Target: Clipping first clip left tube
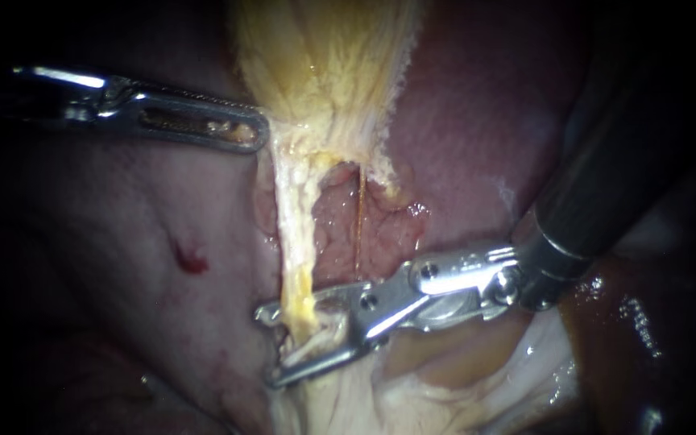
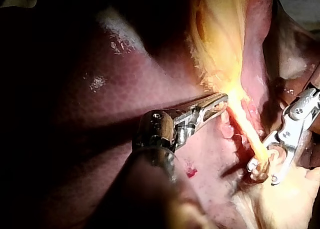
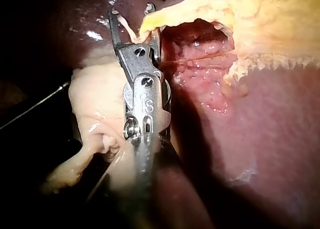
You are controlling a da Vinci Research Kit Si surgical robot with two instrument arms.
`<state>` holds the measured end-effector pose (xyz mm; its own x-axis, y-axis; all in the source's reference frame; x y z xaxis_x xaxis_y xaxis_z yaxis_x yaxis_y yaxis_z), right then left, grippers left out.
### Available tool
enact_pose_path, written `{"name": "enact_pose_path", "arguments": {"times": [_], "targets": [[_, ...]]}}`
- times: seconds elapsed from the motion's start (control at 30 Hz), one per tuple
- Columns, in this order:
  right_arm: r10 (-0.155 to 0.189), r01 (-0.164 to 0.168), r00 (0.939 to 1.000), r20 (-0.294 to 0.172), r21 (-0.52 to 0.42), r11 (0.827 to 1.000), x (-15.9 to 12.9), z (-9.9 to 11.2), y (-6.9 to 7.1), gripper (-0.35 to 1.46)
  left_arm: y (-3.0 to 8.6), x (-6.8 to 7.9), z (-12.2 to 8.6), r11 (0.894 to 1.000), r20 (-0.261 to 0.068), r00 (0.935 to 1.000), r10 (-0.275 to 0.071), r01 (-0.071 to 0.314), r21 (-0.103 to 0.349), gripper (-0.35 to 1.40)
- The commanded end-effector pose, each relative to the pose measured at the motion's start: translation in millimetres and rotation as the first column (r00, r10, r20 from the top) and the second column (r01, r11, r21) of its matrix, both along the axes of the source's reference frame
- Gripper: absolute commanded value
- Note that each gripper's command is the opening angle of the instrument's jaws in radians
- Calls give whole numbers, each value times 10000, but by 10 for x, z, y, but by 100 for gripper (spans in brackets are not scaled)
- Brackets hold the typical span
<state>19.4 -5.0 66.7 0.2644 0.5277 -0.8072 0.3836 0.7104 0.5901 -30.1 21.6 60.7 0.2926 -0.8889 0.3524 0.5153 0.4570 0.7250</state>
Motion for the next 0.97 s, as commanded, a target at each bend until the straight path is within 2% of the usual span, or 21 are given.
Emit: {"name": "enact_pose_path", "arguments": {"times": [0.03,0.07,0.23,0.27,0.47,0.97], "targets": [[35,-36,10000,93,116,9999,-1,0,0,14,0,0,0,10000,-14,10000,-9,9,-5,-35],[29,-31,9999,116,173,9998,-2,0,1,11,0,0,0,10000,-15,10000,-10,10,-5,-35],[30,-50,9994,333,613,9981,-7,-2,5,-32,0,-1,-1,10000,-16,10000,-13,13,-5,-35],[-3,-25,9993,373,730,9973,-7,-3,5,-35,0,-1,-1,10000,-17,10000,-14,14,-5,-35],[-134,73,9986,508,1193,9928,-10,-3,7,-35,0,-1,-1,10000,-17,10000,-15,15,-5,-35],[-219,151,9982,552,1216,9925,-12,-1,7,-35,-1,-2,-2,10000,-21,10000,-21,21,-5,-35]]}}
